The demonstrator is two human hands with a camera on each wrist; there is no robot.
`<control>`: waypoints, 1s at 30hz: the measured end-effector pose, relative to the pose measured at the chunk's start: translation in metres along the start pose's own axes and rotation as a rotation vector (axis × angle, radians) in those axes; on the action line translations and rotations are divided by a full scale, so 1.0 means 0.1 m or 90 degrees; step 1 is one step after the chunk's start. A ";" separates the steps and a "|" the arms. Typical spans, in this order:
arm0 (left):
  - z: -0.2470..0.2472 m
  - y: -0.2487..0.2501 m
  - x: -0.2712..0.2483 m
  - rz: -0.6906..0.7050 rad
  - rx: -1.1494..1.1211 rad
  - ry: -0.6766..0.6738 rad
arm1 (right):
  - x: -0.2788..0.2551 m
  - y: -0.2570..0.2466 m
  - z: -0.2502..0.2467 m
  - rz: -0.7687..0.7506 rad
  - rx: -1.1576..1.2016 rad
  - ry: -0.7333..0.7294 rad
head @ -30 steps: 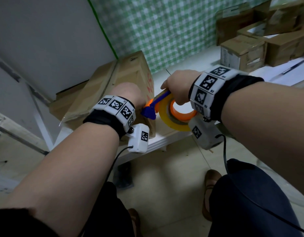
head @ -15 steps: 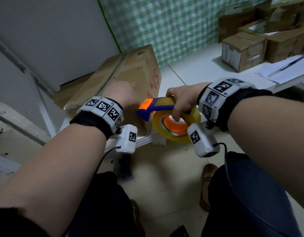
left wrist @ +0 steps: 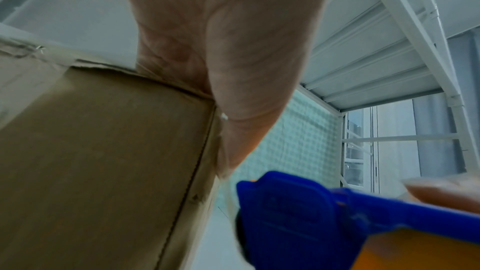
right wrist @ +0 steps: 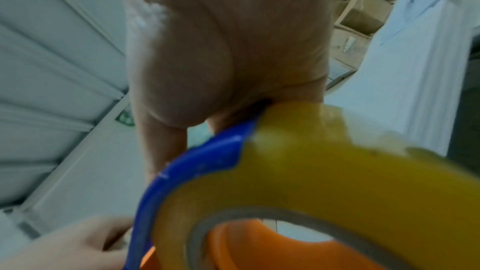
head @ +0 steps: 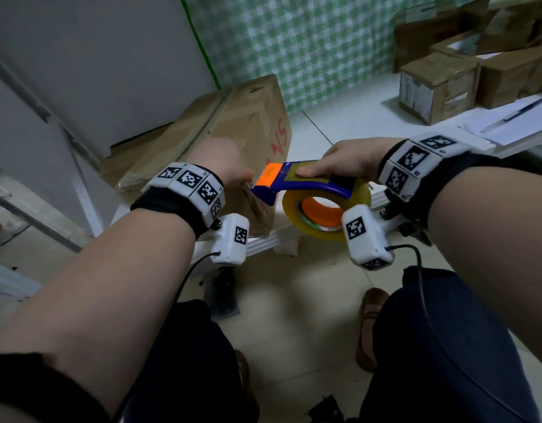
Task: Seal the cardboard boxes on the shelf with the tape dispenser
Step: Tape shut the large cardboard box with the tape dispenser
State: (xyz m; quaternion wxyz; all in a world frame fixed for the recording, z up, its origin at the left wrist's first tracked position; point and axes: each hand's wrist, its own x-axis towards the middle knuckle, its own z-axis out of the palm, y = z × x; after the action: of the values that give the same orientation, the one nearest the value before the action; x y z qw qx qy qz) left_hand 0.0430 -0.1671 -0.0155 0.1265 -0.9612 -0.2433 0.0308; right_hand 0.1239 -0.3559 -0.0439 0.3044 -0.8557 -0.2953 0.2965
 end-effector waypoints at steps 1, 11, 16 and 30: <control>0.00 0.00 0.00 0.003 0.003 -0.002 | 0.01 -0.02 0.01 -0.003 -0.002 0.018; 0.03 -0.02 0.03 -0.011 -0.002 0.010 | 0.02 -0.62 -0.01 -0.056 -0.239 0.039; 0.05 -0.01 0.04 0.005 0.021 0.016 | 0.05 -0.72 -0.05 -0.076 -0.201 0.049; -0.02 0.00 -0.07 0.014 0.003 0.020 | -0.09 -0.45 -0.07 -0.031 -0.175 0.041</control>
State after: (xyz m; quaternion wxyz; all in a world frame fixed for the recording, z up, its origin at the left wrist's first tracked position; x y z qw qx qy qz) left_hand 0.0370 -0.1706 -0.0133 0.1318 -0.9638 -0.2309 0.0178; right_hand 0.1083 -0.3357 -0.0053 0.2008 -0.8910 -0.3436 0.2186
